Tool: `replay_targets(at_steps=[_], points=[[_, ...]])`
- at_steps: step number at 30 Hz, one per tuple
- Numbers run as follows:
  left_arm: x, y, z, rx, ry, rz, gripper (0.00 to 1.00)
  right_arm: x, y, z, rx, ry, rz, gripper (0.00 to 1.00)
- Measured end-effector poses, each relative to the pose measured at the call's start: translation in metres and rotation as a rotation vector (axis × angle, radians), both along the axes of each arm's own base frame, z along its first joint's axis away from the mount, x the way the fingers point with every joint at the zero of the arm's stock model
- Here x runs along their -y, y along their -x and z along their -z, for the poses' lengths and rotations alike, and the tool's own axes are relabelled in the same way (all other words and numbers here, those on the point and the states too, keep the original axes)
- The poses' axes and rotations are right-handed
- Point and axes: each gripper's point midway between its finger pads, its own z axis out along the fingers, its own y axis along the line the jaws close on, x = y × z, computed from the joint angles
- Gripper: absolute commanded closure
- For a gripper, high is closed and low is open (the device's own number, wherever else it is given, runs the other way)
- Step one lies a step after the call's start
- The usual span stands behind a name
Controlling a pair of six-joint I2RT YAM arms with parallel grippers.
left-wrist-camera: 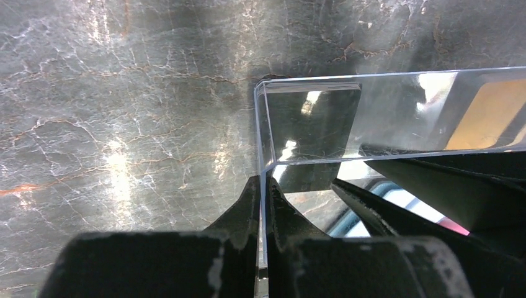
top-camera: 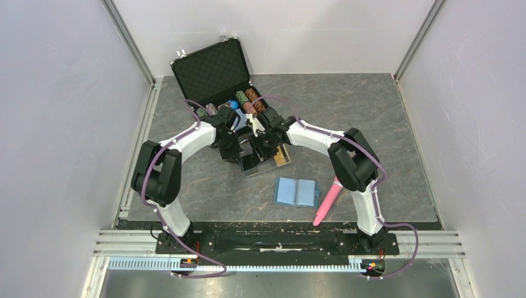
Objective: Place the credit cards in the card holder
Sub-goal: Pick up the credit card from the storage box.
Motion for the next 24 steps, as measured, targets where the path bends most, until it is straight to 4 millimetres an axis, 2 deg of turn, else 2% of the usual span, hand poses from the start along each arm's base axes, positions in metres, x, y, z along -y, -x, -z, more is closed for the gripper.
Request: replay_targets(at_steps=[4,8,13,24], points=[[-0.001,0.002,0.000,-0.010,-0.007,0.000,0.98,0.002,0.001,0.001,-0.008,0.006,-0.002,0.73],[-0.001,0.003,0.000,-0.012,-0.007,0.000,0.98,-0.002,0.003,0.006,-0.029,-0.004,-0.013,0.87],[-0.003,0.004,0.000,-0.017,-0.016,0.000,0.98,-0.007,0.007,0.012,-0.071,-0.030,-0.022,0.99],[-0.006,0.004,0.000,-0.018,-0.032,-0.001,0.98,-0.008,0.005,0.006,-0.085,-0.042,-0.011,1.00]])
